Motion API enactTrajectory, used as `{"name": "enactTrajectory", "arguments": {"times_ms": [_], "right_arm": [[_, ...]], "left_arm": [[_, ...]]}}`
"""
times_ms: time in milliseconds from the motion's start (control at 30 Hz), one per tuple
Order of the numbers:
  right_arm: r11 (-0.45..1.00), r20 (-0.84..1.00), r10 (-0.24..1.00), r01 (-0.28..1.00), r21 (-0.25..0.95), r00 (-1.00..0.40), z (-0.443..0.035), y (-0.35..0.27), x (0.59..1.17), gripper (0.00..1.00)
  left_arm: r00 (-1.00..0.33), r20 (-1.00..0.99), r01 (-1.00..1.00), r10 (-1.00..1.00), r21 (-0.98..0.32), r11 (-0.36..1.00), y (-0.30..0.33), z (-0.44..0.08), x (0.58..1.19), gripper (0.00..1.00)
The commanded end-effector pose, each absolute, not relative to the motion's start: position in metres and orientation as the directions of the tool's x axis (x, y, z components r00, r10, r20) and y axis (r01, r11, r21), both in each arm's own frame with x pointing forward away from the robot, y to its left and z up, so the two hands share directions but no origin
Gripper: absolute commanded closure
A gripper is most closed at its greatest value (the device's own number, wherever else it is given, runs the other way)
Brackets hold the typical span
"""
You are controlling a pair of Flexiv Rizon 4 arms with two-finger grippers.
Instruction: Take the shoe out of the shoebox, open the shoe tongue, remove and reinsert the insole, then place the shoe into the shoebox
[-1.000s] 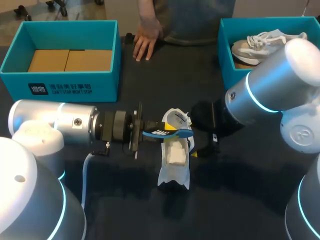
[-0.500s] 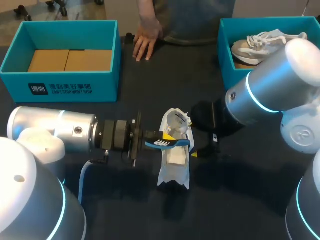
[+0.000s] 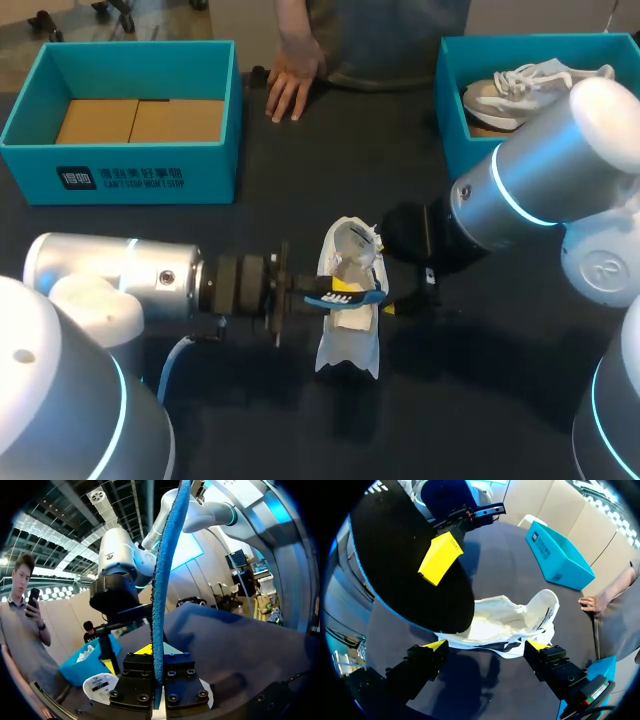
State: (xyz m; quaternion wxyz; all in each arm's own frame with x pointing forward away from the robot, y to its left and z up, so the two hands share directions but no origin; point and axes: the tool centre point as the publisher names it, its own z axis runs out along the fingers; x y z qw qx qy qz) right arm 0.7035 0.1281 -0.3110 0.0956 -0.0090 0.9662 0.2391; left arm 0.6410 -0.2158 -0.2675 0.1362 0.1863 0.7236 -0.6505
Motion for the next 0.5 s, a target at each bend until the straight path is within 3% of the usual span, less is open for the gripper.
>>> {"name": "enactTrajectory", "arguments": {"times_ms": [33,500], "right_arm": [[0.886,-0.190,0.030,-0.062,0.460,-0.981,-0.312,0.129,0.703,0.00],[0.886,-0.190,0.030,-0.062,0.460,-0.981,-0.312,0.129,0.703,0.00]], "left_arm": [[-0.893,-0.442,0.448,0.087,-0.890,0.085,-0.221,-0.273,0.641,1.00],[-0.897,-0.437,0.441,0.064,-0.892,0.102,-0.235,-0.284,0.648,1.00]]}}
